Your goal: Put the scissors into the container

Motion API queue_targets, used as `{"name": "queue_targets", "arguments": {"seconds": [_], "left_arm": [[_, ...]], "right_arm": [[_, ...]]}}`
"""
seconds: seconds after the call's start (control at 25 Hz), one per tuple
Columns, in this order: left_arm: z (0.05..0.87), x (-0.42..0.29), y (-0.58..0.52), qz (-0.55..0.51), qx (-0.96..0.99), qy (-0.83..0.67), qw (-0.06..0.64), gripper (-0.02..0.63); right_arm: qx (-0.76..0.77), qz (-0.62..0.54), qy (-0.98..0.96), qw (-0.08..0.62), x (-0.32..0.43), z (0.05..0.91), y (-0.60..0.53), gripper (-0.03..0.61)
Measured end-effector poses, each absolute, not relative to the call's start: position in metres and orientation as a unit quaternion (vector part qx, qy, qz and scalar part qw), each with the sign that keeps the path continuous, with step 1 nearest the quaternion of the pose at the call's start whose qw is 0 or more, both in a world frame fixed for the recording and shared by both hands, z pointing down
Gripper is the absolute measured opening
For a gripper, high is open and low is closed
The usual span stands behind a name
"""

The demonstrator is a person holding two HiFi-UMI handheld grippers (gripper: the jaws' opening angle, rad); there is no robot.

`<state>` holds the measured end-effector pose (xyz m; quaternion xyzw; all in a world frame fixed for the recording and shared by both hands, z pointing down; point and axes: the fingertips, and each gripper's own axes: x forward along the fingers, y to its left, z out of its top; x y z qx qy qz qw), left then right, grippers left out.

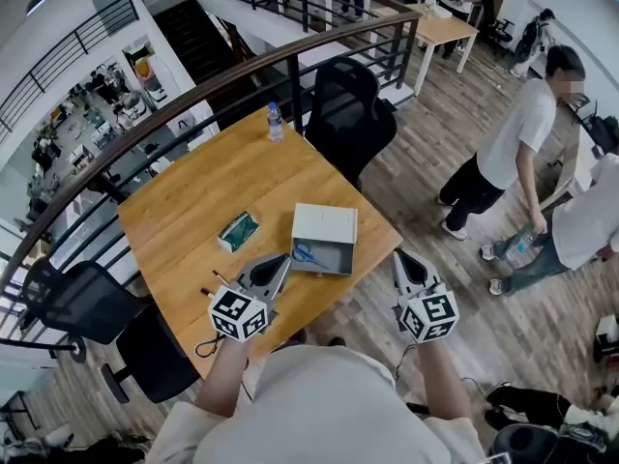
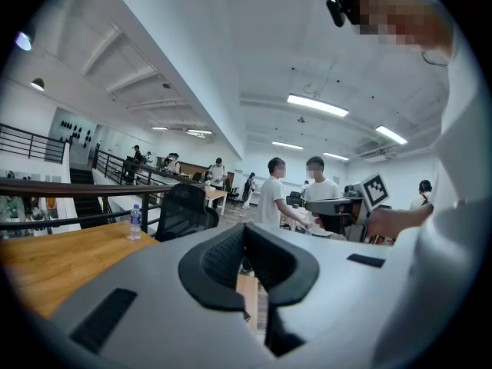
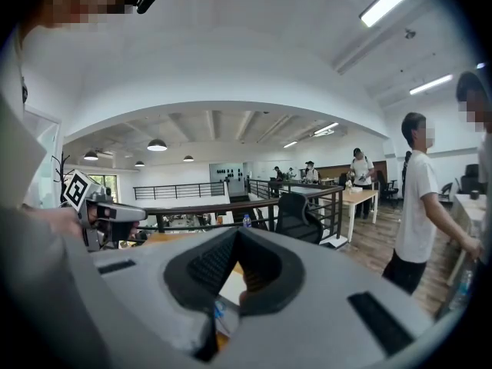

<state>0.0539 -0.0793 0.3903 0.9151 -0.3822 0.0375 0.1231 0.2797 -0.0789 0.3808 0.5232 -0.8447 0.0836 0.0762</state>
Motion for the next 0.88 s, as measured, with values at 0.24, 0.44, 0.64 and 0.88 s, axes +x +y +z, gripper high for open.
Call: {"name": "queue_targets", "arguments": {"seconds": [0.24, 0.44, 0.64, 0.88], "left_arm": [[0.3914, 0.0523, -0.0827, 0.035, 0.914, -0.383, 0.127, -0.008], [0.3902, 0.051, -0.0834, 0.034, 0.913, -0.385, 0.13, -0.008], [0.3942, 0.0493, -0.0878, 0.033, 0.912, -0.387, 0.132, -0.008], [0.393, 0.0492, -0.0871, 0.03, 0.912, -0.387, 0.132, -0.008]], "right_arm": [[0.522, 0.085, -0.845, 0.078, 0.2786, 0.3823, -0.0823, 0.002], [0.521, 0.084, -0.846, 0.079, 0.2775, 0.3799, -0.0837, 0.002], [0.518, 0.083, -0.847, 0.082, 0.2752, 0.3837, -0.0888, 0.002], [0.518, 0.079, -0.848, 0.085, 0.2741, 0.3816, -0.087, 0.002]]}}
